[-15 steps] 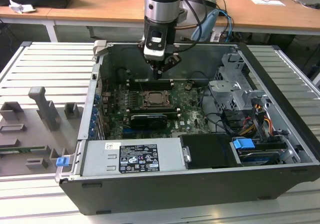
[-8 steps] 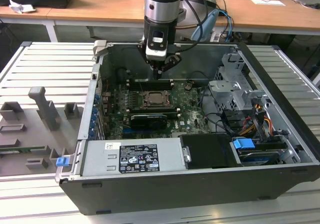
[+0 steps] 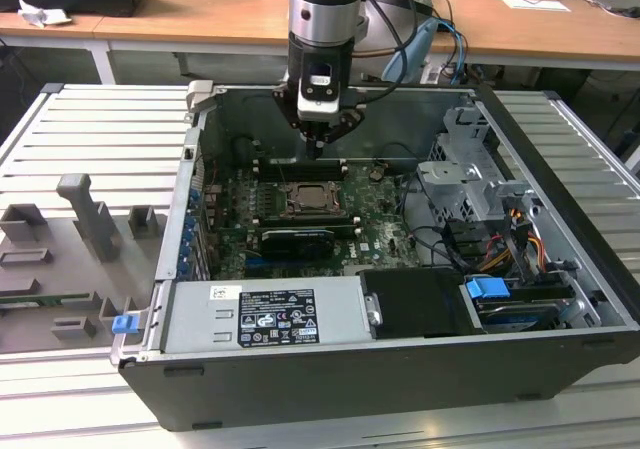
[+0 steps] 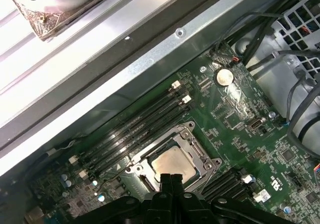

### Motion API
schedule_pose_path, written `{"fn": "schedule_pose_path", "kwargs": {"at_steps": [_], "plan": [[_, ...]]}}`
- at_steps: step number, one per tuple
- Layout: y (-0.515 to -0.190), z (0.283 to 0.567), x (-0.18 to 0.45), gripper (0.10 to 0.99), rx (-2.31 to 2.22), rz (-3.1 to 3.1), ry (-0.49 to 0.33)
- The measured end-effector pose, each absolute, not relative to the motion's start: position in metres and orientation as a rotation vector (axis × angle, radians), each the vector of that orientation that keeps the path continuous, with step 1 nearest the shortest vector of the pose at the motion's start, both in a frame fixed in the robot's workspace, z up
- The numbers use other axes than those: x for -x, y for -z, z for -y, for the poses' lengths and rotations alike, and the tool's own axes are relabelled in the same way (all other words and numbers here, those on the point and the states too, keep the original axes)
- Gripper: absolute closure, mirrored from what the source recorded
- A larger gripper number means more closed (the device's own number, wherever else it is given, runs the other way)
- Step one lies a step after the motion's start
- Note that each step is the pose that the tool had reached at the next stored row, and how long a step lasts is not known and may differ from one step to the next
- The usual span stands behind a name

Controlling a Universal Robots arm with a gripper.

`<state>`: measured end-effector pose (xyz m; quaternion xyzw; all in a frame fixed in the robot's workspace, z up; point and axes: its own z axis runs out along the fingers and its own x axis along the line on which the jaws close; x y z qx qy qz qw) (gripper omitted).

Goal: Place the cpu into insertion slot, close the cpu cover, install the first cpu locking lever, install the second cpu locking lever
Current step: 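Install the first cpu locking lever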

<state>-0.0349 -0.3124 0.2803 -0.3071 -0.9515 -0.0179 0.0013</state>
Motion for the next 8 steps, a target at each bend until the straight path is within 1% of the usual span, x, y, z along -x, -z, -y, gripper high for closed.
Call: {"fn": "schedule_pose_path", "kwargs": {"at_steps": [8], "plan": [[-0.2803, 0.3124, 0.0349, 0.98, 0.86, 3.017, 0.056]]}}
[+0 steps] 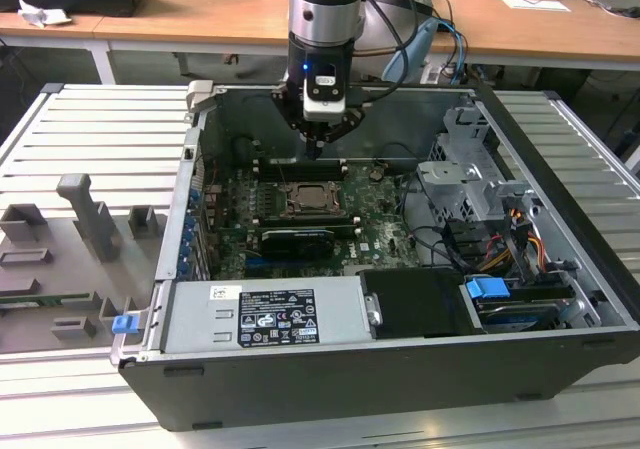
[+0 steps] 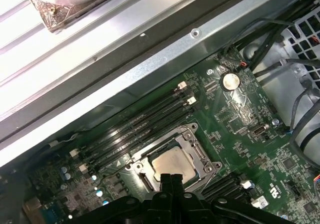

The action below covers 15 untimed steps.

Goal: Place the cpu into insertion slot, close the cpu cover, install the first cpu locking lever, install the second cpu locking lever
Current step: 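Install the first cpu locking lever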

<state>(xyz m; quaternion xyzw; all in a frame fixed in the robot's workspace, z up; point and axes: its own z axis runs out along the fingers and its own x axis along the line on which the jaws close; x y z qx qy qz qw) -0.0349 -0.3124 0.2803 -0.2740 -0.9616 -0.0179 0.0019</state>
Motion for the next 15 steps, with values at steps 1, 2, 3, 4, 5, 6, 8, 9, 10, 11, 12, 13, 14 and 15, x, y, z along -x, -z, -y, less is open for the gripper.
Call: {"fn": "schedule_pose_path", "kwargs": {"at_steps": [1, 2, 3, 4, 5, 6, 8, 9, 10, 11, 12, 13, 14, 15], "plan": [[-0.2803, 0.3124, 0.0349, 0.98, 0.851, 3.019, 0.056], [-0.2803, 0.3124, 0.0349, 0.98, 0.842, 3.022, 0.056], [-0.2803, 0.3124, 0.0349, 0.98, 0.83, 3.025, 0.056], [-0.2803, 0.3124, 0.0349, 0.98, 0.822, 3.027, 0.056], [-0.2803, 0.3124, 0.0349, 0.98, 0.813, 3.029, 0.056], [-0.2803, 0.3124, 0.0349, 0.98, 0.805, 3.031, 0.056], [-0.2803, 0.3124, 0.0349, 0.98, 0.773, 3.04, 0.056], [-0.2803, 0.3124, 0.0349, 0.98, 0.764, 3.042, 0.056], [-0.2803, 0.3124, 0.0349, 0.98, 0.756, 3.043, 0.056], [-0.2803, 0.3124, 0.0349, 0.98, 0.746, 3.046, 0.056], [-0.2803, 0.3124, 0.0349, 0.98, 0.738, 3.048, 0.056], [-0.2803, 0.3124, 0.0349, 0.98, 0.721, 3.052, 0.056], [-0.2803, 0.3124, 0.0349, 0.98, 0.709, 3.054, 0.056], [-0.2803, 0.3124, 0.0349, 0.98, 0.701, 3.056, 0.056]]}}
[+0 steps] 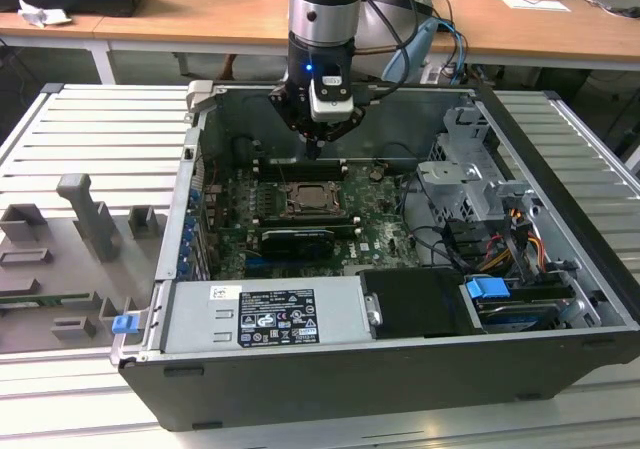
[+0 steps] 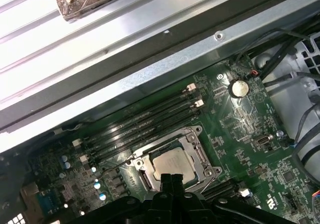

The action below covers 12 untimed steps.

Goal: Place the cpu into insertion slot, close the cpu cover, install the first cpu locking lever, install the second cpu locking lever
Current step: 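Install the first cpu locking lever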

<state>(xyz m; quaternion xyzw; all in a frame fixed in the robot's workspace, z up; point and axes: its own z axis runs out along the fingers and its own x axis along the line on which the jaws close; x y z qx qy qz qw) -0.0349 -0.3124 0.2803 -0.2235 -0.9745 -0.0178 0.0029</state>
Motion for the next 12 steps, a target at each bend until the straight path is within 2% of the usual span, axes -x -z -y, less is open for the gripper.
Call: {"fn": "schedule_pose_path", "kwargs": {"at_steps": [12], "plan": [[-0.2803, 0.3124, 0.0349, 0.98, 0.587, 3.079, 0.055]]}}
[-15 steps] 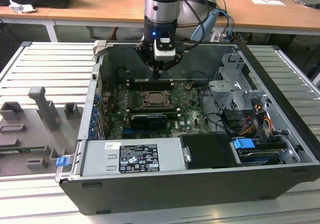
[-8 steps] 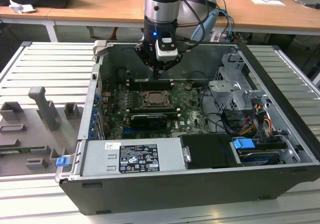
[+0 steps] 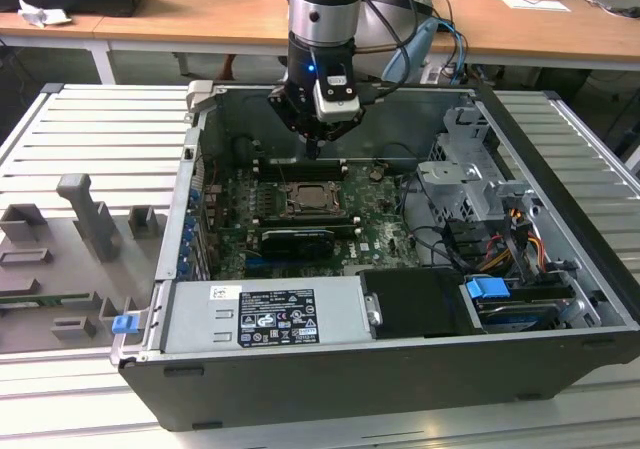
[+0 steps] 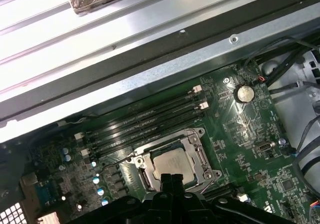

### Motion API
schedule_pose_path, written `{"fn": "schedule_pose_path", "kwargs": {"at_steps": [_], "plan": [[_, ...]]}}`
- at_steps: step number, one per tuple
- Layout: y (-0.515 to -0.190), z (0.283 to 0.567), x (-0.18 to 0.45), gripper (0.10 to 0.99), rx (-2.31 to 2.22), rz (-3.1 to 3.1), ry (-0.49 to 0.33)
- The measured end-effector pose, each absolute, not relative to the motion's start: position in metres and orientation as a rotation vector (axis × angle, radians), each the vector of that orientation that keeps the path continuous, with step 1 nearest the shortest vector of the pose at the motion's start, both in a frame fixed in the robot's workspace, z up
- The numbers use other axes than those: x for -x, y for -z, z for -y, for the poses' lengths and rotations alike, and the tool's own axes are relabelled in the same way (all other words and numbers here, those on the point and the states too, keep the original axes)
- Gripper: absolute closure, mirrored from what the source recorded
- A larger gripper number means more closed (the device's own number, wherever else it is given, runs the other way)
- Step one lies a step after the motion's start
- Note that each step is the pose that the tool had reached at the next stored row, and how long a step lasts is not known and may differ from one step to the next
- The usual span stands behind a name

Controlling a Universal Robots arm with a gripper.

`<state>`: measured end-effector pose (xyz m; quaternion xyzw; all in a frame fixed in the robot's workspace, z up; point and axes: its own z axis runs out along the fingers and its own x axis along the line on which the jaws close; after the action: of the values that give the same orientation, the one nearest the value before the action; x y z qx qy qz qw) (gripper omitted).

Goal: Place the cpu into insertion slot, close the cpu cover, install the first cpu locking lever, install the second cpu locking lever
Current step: 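Install the first cpu locking lever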

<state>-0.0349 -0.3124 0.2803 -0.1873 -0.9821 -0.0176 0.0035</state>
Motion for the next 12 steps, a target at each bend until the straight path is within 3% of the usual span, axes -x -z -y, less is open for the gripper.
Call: {"fn": "schedule_pose_path", "kwargs": {"at_steps": [12], "plan": [[-0.2803, 0.3124, 0.0349, 0.98, 0.455, 3.099, 0.055]]}}
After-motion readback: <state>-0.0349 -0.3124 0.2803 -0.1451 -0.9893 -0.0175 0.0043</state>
